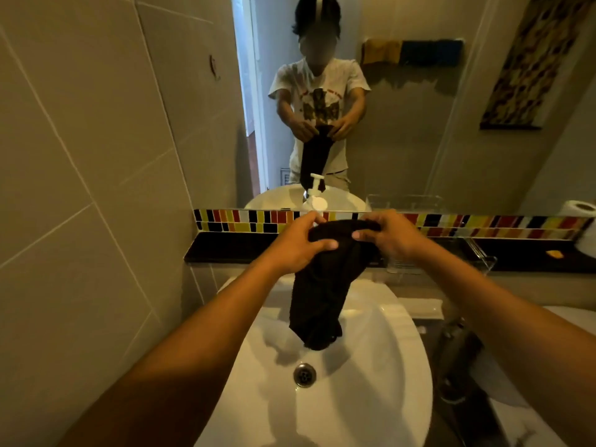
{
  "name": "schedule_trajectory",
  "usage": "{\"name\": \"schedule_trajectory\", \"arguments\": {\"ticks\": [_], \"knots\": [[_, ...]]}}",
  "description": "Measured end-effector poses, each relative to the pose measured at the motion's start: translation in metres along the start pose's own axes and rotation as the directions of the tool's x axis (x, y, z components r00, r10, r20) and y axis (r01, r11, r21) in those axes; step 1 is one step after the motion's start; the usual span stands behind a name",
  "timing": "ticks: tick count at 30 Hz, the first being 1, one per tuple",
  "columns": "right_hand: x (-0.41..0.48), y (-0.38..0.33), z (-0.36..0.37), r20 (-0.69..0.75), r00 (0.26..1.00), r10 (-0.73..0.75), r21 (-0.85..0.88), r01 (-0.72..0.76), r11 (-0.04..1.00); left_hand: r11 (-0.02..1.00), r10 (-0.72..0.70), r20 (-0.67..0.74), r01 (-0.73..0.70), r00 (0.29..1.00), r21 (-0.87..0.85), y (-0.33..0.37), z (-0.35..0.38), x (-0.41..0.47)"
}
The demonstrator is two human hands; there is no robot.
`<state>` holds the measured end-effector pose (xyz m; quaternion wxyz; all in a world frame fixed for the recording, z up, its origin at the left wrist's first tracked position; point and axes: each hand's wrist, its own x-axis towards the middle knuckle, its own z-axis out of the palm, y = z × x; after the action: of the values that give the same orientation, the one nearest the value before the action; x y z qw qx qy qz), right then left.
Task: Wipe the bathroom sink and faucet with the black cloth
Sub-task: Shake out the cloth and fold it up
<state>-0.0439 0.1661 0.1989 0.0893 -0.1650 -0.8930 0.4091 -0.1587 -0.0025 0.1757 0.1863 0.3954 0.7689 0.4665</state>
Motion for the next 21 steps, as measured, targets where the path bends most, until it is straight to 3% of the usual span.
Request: {"name": "schedule_trajectory", "arguments": {"ticks": [5,8,11,14,17,21], "knots": [[0.007,-0.014,-0.052,0.044,0.996,-0.083,-0.251,0.091,0.964,0.923,0.034,0.0,-0.031,0.999,0.383,-0.004,-0.013,0.002],[0.008,-0.03,-0.074,0.034,0.993,-0.111,-0.273,0.116,0.955,0.877,-0.036,-0.019,0.041,0.999,0.478,-0.01,-0.016,0.001],[0.006,-0.036,-0.097,-0.002,0.996,-0.088,-0.196,0.086,0.977,0.885,-0.115,-0.074,0.136,0.991,0.446,-0.024,-0.023,-0.004],[0.002,-0.032,-0.113,-0.048,0.998,-0.033,-0.183,0.024,0.983,0.922,-0.104,-0.135,0.147,0.985,0.36,-0.028,-0.031,-0.007],[-0.005,-0.022,-0.118,-0.056,0.998,0.036,-0.051,-0.039,0.998,0.961,-0.124,-0.182,0.164,0.975,0.223,-0.021,-0.037,-0.005],[-0.009,0.014,-0.11,-0.144,0.956,0.256,0.133,-0.238,0.962,0.952,-0.301,-0.124,0.306,0.946,0.025,-0.012,-0.046,-0.001]]}}
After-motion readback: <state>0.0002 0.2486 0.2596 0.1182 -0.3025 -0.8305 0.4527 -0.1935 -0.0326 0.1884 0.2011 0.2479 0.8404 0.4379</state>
